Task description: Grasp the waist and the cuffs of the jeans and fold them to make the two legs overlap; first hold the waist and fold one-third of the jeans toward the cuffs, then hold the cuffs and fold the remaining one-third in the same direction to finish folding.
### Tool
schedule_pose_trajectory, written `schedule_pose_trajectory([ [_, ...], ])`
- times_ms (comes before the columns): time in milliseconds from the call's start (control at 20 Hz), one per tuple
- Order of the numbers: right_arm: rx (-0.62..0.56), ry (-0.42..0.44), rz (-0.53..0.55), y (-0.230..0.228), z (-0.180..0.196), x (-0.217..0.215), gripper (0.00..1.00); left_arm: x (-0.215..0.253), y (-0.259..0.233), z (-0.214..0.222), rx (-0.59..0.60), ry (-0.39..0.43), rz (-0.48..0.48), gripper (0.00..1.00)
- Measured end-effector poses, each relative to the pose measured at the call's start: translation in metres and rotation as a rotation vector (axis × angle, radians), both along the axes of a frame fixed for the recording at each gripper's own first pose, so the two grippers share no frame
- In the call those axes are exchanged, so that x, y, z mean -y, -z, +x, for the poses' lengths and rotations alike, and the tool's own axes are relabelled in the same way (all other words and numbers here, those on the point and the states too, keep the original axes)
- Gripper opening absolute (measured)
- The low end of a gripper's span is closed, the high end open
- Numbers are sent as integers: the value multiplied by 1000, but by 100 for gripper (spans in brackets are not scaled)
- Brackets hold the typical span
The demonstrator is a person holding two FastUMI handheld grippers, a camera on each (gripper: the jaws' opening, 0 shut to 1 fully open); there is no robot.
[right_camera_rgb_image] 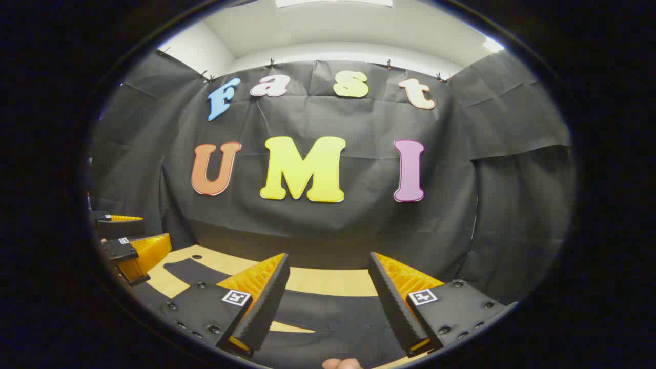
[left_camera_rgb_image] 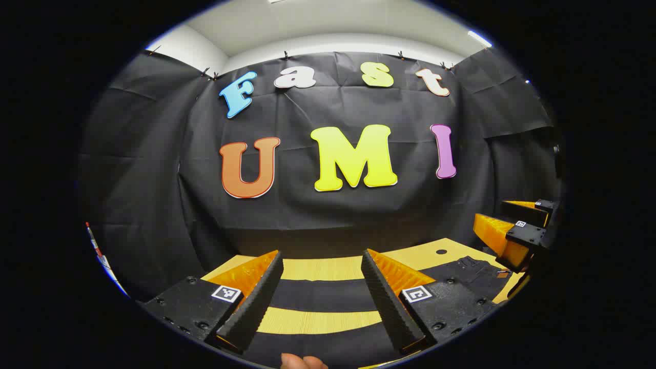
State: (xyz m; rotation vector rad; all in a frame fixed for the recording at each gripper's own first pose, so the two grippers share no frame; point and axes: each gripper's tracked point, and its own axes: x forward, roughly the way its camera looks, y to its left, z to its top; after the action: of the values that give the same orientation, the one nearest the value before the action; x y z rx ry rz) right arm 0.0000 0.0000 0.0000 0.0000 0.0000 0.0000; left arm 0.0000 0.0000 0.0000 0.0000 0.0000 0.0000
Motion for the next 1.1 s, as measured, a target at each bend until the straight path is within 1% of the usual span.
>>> schedule_pose_trajectory([
  [50,-4,2,1,1,1,-1,94,-1,-1,0,-1,3,-1,98],
  [250,-4,-5,-2,1,3,-4,94,-9,3,-1,-13,6,4,98],
  [650,2,-29,-19,0,-1,-17,94,-30,10,-8,-36,-17,8,98],
  [850,-25,-31,-17,9,-7,-21,94,-42,24,-16,-88,-21,-12,98],
  [900,-57,-38,-10,17,-11,-20,97,-43,34,-22,-127,-14,-43,98],
  [950,-102,-48,7,30,-17,-20,94,-46,48,-28,-184,-15,-98,98],
  [1000,-149,-48,26,43,-24,-16,96,-52,62,-39,-239,-28,-166,98],
  [1100,-226,-16,44,65,-37,5,94,-70,88,-59,-333,-87,-292,98],
])
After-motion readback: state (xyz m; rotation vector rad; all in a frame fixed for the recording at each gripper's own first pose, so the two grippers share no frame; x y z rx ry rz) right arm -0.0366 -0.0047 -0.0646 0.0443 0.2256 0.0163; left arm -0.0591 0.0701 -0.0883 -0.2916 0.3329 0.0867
